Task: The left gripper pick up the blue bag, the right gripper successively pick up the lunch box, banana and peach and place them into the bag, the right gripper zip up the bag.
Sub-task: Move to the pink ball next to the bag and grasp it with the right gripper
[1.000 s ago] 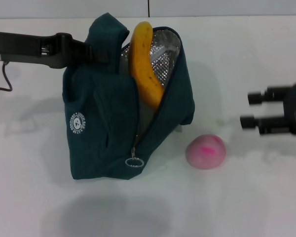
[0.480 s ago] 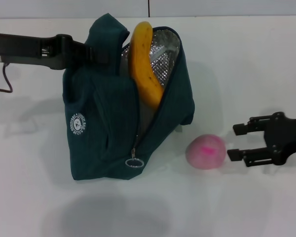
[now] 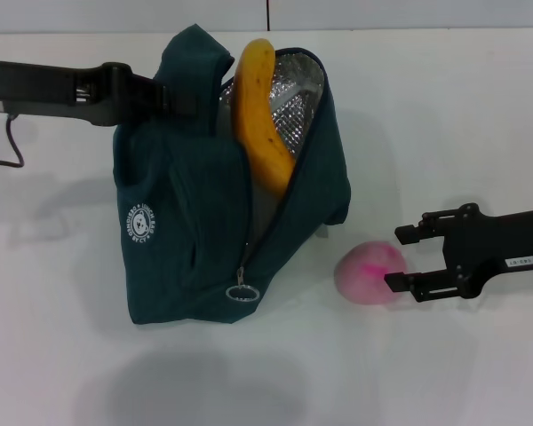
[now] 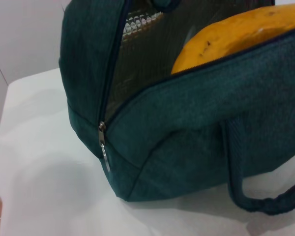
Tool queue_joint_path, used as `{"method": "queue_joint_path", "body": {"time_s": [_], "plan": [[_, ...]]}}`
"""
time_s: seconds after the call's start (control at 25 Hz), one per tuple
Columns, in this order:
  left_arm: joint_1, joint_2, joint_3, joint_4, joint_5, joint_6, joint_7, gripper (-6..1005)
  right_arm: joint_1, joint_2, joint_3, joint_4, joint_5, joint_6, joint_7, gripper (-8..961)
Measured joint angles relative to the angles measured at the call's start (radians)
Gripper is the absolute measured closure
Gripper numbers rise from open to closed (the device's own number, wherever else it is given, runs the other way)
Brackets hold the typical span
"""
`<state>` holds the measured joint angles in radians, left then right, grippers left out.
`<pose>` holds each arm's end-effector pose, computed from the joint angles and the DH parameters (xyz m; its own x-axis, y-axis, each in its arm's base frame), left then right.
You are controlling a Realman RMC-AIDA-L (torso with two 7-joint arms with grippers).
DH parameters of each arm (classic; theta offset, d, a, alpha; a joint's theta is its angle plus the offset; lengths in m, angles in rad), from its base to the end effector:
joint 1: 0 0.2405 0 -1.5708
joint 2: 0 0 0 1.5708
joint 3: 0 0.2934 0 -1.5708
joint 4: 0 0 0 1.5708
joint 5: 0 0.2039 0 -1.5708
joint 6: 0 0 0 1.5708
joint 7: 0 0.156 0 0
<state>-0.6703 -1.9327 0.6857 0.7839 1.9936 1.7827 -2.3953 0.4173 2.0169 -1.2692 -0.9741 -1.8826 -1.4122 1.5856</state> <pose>-0.2312 0.3825 0.0511 0.3512 0.8634 0.3623 0.8419 -0.4605 0.2812 0.2634 0.3341 -0.0411 0.9420 -0.2529 -0.2207 -0.2855 -0.9495 -0.1303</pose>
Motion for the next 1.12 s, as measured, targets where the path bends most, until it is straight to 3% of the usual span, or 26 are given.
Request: {"method": "queue_joint_path", "body": {"time_s": [0.44,0.8,1.12], "plan": [[-0.005,0.0,0.002,0.0,0.001,0.0,-0.001,955,0.008,0.0,-0.132,0.004,0.0,0.124,-0.011,274],[-0.003,0.0,0.002,0.0,0.001,0.0,0.001,955,0.0,0.003,-0.162,-0.023,0.003,0.158,-0.033,282],[-0.001,0.0,0.001,0.0,0.001,0.0,0.001,954,-0.01,0.004,-0.163,-0.042,0.016,0.159,-0.038,551]]}}
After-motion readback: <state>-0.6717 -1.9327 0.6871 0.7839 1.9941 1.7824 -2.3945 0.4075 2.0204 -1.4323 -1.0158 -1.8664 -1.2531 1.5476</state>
